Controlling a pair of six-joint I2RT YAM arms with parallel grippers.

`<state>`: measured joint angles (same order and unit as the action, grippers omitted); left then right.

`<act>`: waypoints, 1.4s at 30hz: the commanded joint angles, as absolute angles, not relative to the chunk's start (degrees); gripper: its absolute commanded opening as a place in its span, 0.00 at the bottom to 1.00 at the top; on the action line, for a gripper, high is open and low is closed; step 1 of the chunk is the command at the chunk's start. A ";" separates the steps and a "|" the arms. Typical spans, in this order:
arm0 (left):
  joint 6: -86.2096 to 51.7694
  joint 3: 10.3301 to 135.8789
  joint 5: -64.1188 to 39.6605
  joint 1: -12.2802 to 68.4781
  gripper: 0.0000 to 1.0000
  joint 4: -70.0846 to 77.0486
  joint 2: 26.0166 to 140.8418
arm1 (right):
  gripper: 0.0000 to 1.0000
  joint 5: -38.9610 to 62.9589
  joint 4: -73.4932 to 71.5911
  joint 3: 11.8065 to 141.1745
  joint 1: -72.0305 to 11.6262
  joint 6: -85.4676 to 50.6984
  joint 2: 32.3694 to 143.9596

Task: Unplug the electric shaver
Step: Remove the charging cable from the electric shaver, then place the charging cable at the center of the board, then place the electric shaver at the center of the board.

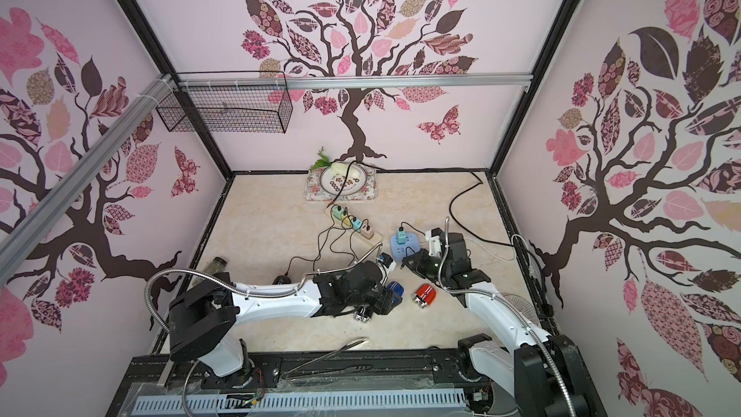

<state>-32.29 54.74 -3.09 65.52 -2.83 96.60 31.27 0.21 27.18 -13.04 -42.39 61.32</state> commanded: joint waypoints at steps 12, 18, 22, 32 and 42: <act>-30.72 63.99 1.35 69.20 0.25 -9.06 103.31 | 0.01 26.75 2.81 25.73 -12.75 -37.96 62.09; -30.79 66.72 3.68 70.15 0.25 -12.44 105.45 | 0.02 24.73 1.77 23.87 -12.71 -36.71 64.30; -30.99 68.19 5.70 70.60 0.25 -15.08 106.65 | 0.02 23.93 -0.03 22.63 -12.51 -36.59 66.19; -31.95 70.46 7.27 71.36 0.26 -18.75 109.06 | 0.02 22.17 -1.59 21.80 -12.28 -36.50 69.17; -32.35 73.56 8.34 71.80 0.28 -23.13 111.37 | 0.06 19.38 -0.45 21.82 -12.14 -36.12 69.41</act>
